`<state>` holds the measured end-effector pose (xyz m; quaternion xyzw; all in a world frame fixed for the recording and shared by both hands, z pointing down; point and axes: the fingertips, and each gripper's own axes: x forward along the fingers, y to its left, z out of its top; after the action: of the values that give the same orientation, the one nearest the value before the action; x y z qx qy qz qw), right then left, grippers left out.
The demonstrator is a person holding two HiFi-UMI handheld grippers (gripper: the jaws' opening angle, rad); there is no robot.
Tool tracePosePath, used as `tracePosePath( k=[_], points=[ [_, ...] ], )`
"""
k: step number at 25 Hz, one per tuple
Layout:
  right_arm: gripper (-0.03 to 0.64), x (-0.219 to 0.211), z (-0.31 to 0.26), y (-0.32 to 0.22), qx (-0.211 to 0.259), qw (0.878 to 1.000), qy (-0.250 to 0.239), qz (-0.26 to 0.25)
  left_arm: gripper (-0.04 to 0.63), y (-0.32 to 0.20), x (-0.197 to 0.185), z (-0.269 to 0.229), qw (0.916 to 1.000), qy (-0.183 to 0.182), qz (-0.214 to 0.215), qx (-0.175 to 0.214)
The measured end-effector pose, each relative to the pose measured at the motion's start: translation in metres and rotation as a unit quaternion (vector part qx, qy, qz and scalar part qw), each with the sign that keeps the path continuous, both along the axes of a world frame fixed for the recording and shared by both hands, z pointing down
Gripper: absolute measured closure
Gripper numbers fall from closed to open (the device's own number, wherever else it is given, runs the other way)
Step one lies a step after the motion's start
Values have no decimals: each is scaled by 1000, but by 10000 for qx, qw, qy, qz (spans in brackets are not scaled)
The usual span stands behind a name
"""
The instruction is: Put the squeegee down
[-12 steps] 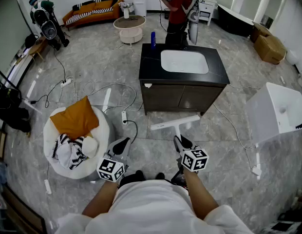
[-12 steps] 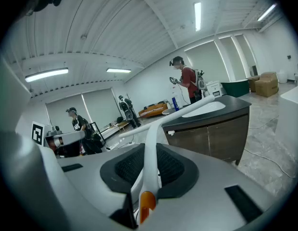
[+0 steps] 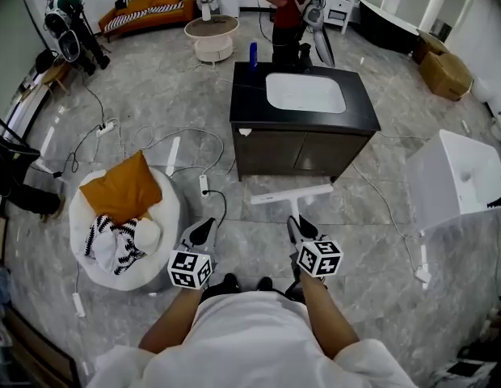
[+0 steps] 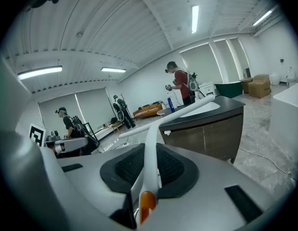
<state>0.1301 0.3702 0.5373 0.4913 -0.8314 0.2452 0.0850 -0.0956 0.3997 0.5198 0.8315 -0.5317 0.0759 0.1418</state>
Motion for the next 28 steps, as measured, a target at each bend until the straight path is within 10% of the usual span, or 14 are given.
tracePosePath(
  k=[28],
  points=[
    [538, 56, -38, -23, 622, 9978, -197, -84, 578, -17, 21, -29, 9993, -181, -258, 207]
  ],
)
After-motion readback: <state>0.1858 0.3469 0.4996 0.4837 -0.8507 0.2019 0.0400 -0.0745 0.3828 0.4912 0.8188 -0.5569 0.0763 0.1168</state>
